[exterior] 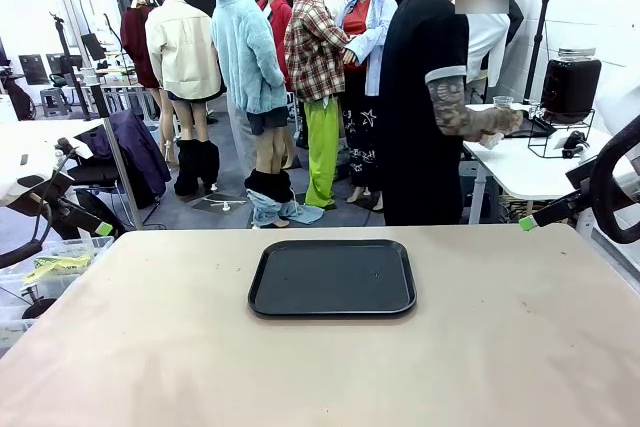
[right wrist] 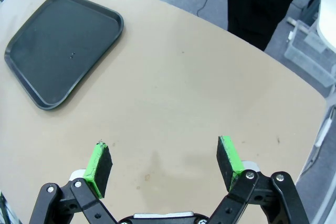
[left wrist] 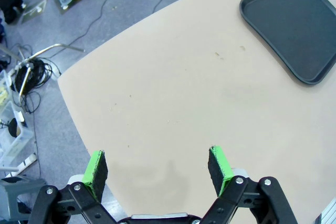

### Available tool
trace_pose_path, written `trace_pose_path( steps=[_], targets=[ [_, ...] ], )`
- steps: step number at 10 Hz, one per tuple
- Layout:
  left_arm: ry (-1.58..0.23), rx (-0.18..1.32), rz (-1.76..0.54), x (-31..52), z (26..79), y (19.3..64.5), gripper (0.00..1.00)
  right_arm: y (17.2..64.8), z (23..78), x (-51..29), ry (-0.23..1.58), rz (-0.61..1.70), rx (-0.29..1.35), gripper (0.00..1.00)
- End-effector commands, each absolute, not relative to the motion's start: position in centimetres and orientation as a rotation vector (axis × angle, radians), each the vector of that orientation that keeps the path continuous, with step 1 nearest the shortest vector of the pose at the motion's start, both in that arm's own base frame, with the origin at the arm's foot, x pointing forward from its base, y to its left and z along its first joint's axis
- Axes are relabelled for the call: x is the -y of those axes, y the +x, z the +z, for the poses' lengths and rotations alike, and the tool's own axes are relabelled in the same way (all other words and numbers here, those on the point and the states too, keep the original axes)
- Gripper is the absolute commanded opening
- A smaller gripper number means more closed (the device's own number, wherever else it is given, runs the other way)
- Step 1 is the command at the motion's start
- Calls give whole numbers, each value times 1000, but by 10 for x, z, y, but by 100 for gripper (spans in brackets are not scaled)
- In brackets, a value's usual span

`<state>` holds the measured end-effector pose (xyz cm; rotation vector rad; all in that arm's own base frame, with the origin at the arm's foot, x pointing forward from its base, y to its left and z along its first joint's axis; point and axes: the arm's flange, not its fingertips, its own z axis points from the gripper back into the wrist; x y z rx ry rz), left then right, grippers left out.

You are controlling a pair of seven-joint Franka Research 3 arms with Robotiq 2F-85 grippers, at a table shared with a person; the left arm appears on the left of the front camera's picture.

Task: Pour the drink into the iced cup.
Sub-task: Open the gripper to release the iced cup you were holding.

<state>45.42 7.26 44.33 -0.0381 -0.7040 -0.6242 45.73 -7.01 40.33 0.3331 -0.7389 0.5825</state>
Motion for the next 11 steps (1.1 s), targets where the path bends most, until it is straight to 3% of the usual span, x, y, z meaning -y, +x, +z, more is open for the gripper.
trace_pose_path(
  steps=[1,11],
  targets=[
    [-37,707,-623,-73,445,454,100,460,402,71,326,591,736,100],
    [-37,707,-623,-73,445,454,100,460,402,71,326,591,736,100]
  ],
)
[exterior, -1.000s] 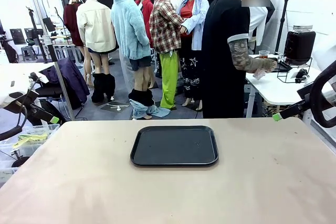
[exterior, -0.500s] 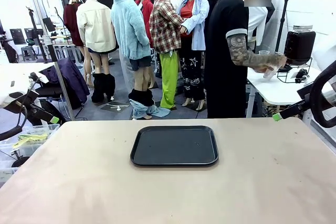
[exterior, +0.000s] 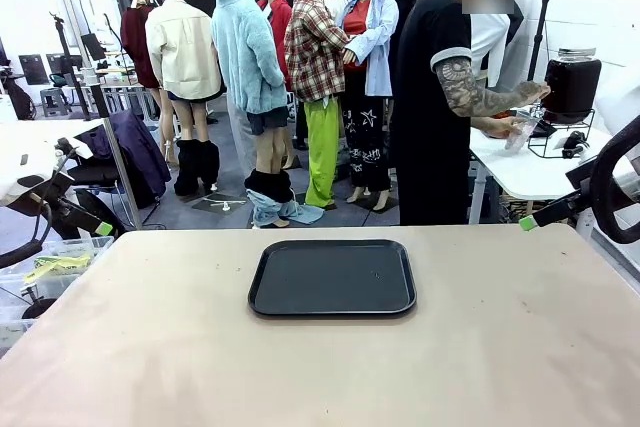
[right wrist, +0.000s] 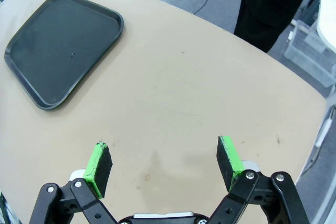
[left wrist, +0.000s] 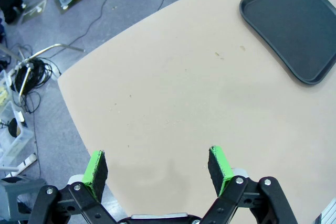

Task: Pour the drink into the iced cup.
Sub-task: Open the gripper to release the iced cup you were holding.

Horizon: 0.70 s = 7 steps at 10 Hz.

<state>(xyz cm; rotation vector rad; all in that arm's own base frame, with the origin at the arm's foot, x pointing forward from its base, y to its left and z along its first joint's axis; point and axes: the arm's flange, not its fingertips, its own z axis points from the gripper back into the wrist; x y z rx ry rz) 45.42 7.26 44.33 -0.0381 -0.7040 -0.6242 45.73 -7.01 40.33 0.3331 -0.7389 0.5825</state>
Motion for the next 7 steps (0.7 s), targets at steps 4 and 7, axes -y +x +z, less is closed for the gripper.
trace_pose_path(
  steps=[4,7],
  targets=[
    [-37,707,-623,-73,445,454,100,460,402,71,326,591,736,100],
    [-37,707,-623,-73,445,454,100,460,402,71,326,591,736,100]
  ],
)
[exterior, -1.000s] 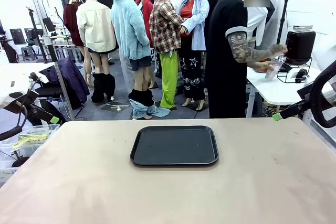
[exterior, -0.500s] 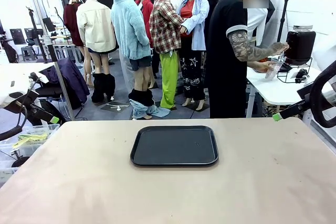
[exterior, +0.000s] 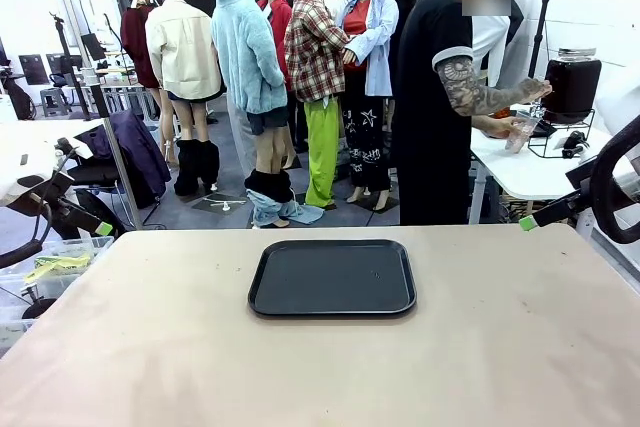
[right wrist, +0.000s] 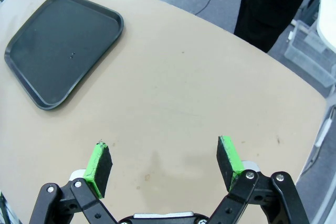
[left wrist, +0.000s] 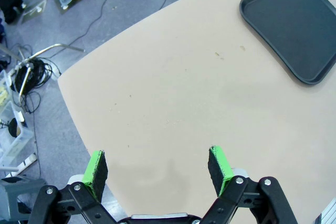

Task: Pour the drink into the iced cup.
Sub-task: Open the gripper to release the iced cup you were holding.

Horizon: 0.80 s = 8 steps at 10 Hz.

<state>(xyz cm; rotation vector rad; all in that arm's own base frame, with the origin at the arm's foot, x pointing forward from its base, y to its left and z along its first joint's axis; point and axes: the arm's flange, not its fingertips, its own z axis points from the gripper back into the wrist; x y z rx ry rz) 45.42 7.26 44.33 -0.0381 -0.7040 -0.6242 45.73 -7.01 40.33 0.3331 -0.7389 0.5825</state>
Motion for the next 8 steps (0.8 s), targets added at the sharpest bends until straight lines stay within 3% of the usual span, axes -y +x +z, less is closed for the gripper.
trace_pose_path(
  steps=[1,8],
  targets=[
    [-37,707,-623,-73,445,454,100,460,402,71,326,591,736,100],
    [-37,707,-623,-73,445,454,100,460,402,71,326,591,736,100]
  ],
)
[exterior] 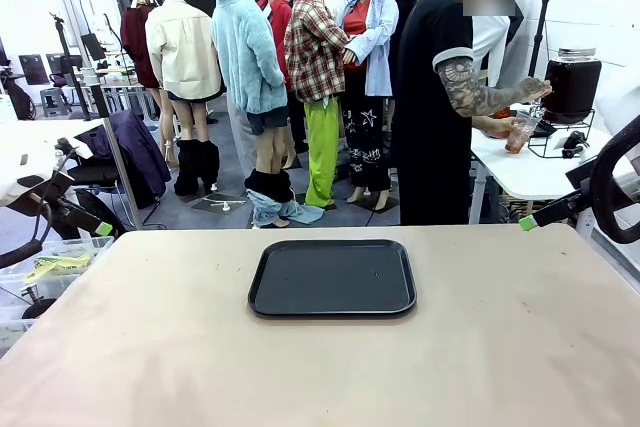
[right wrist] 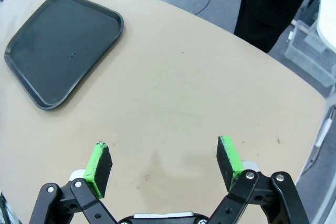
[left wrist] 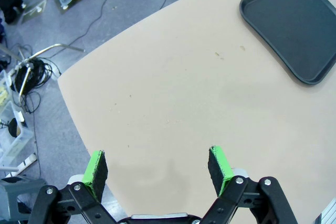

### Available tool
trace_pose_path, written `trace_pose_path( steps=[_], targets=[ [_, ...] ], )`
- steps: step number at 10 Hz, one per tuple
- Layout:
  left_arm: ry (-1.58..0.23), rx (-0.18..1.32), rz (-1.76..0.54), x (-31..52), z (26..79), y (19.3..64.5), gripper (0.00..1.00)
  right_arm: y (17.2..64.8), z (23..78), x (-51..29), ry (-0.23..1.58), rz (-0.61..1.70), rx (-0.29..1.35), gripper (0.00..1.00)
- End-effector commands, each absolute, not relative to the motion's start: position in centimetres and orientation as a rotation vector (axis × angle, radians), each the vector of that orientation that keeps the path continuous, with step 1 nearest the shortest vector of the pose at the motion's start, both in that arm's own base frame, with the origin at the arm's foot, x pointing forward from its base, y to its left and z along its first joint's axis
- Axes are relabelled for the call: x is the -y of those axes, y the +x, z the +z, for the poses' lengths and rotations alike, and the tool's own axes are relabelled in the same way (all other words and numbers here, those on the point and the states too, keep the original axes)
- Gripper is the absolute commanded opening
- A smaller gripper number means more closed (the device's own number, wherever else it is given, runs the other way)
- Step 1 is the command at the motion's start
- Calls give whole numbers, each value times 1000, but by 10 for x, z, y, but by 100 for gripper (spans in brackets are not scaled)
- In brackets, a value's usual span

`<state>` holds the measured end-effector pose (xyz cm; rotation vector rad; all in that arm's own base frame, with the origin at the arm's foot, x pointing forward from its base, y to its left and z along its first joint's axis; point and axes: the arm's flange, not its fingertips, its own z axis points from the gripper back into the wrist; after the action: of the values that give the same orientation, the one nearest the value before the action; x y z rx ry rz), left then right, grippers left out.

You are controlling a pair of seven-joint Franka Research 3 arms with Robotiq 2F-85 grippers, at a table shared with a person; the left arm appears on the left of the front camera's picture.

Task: Pour the drink into the iced cup.
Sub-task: Open the gripper to release the iced cup you were holding.

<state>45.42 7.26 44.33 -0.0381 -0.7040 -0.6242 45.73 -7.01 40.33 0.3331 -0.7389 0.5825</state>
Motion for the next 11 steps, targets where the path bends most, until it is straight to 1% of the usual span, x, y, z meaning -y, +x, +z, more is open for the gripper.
trace_pose_path(
  steps=[1,11],
  targets=[
    [-37,707,-623,-73,445,454,100,460,402,71,326,591,736,100],
    [-37,707,-623,-73,445,454,100,460,402,71,326,591,736,100]
  ],
)
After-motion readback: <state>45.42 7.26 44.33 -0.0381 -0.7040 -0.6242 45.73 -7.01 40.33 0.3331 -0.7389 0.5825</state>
